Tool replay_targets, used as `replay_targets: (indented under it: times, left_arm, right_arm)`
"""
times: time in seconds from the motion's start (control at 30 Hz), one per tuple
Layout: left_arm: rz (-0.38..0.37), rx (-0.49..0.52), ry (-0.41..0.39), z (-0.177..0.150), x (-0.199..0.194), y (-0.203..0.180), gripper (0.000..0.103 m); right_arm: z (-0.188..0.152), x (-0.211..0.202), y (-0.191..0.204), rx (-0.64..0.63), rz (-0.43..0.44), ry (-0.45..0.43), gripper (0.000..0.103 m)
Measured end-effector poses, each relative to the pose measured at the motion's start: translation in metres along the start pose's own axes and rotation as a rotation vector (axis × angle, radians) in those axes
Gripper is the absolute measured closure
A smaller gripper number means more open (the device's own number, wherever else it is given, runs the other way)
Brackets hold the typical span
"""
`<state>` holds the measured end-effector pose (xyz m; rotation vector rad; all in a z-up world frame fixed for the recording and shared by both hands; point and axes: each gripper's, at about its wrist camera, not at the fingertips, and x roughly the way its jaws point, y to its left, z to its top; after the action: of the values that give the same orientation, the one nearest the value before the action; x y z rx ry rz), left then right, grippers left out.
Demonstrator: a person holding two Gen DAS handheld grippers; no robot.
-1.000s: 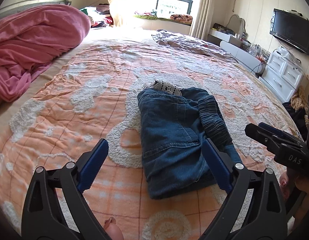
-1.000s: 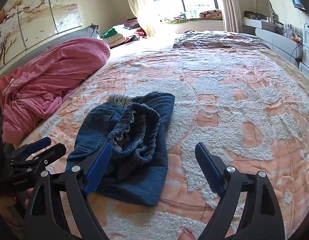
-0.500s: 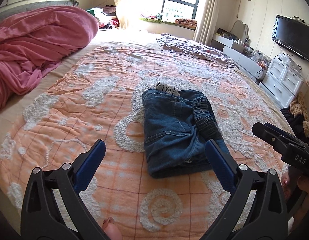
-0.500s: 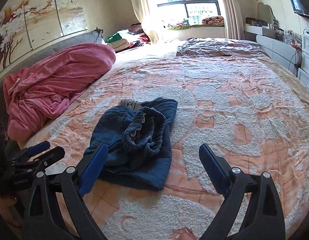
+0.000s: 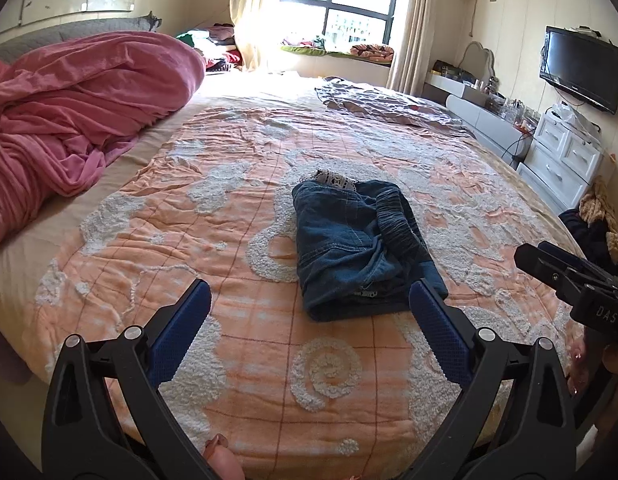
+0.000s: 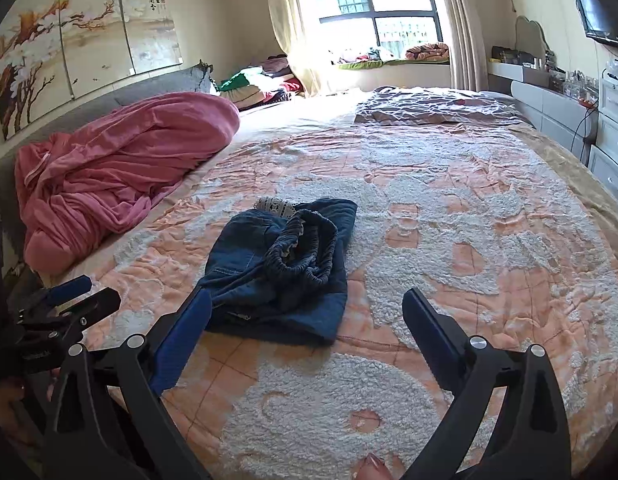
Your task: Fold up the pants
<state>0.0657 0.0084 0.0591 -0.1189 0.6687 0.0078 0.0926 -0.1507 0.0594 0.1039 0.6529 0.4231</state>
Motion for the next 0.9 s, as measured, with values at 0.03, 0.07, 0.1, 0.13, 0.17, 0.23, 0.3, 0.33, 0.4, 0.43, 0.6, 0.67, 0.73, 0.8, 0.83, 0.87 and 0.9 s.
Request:
replay_targets:
  times: [0.03,0.07,0.1,0.13,0.17,0.23,0.3,0.33,0.4,0.43,0.6,0.67,0.73,0.8,0.83,0.87,0.9]
  left_arm:
    - [0.0,0.001,0.001,-0.001,-0.002,-0.001,0.01]
    - [-0.001,0.004,0.003,-0.003,-0.004,-0.002,0.01]
    - [0.0,0.008,0.005,-0.005,-0.006,-0.003,0.01]
    - [0.0,0.011,0.005,-0.008,-0.008,-0.004,0.01]
    - [-0.001,0.01,0.003,-0.009,-0.01,-0.005,0.01]
    - [-0.004,0.01,0.001,-0.013,-0.014,-0.007,0.01]
    - [0.0,0.015,0.001,-0.016,-0.017,-0.009,0.01]
    - [-0.001,0.017,0.003,-0.018,-0.018,-0.01,0.01]
    - [-0.003,0.014,0.004,-0.021,-0.019,-0.011,0.01]
    - [-0.002,0.016,0.008,-0.024,-0.019,-0.012,0.01]
    - [0.001,0.024,0.023,-0.033,-0.02,-0.016,0.01]
    - [0.004,0.022,0.026,-0.036,-0.021,-0.017,0.01]
    - [0.006,0.023,0.031,-0.039,-0.021,-0.018,0.01]
    - [0.006,0.027,0.036,-0.043,-0.022,-0.02,0.01]
    - [0.007,0.029,0.039,-0.045,-0.021,-0.021,0.01]
    - [0.007,0.029,0.042,-0.046,-0.021,-0.022,0.01]
    - [0.007,0.027,0.046,-0.048,-0.02,-0.022,0.01]
  right_arm:
    - [-0.001,-0.003,0.001,-0.002,0.0,-0.003,0.007]
    - [-0.002,-0.006,0.002,-0.004,0.003,-0.004,0.006]
    - [-0.004,-0.009,0.003,-0.005,0.003,-0.004,0.006]
    - [-0.005,-0.011,0.004,-0.006,0.004,-0.005,0.006]
    - [-0.006,-0.013,0.004,-0.008,0.008,-0.003,0.006]
    - [-0.008,-0.017,0.006,-0.012,0.01,-0.005,0.006]
    - [-0.011,-0.021,0.006,-0.011,0.005,-0.005,0.005]
    - [-0.012,-0.023,0.006,-0.01,0.007,-0.005,0.005]
    - [-0.015,-0.026,0.005,-0.007,0.004,-0.003,0.005]
    - [-0.017,-0.027,0.006,-0.007,0.004,-0.003,0.005]
    - [-0.025,-0.031,0.006,-0.015,-0.006,0.004,0.005]
    - [-0.029,-0.032,0.006,-0.017,-0.004,0.007,0.005]
    - [-0.033,-0.032,0.005,-0.016,-0.006,0.012,0.005]
    - [-0.036,-0.032,0.005,-0.017,-0.006,0.017,0.005]
    - [-0.038,-0.032,0.006,-0.02,-0.007,0.021,0.005]
    - [-0.04,-0.032,0.006,-0.021,-0.01,0.024,0.005]
    - [-0.042,-0.032,0.005,-0.021,-0.011,0.026,0.005]
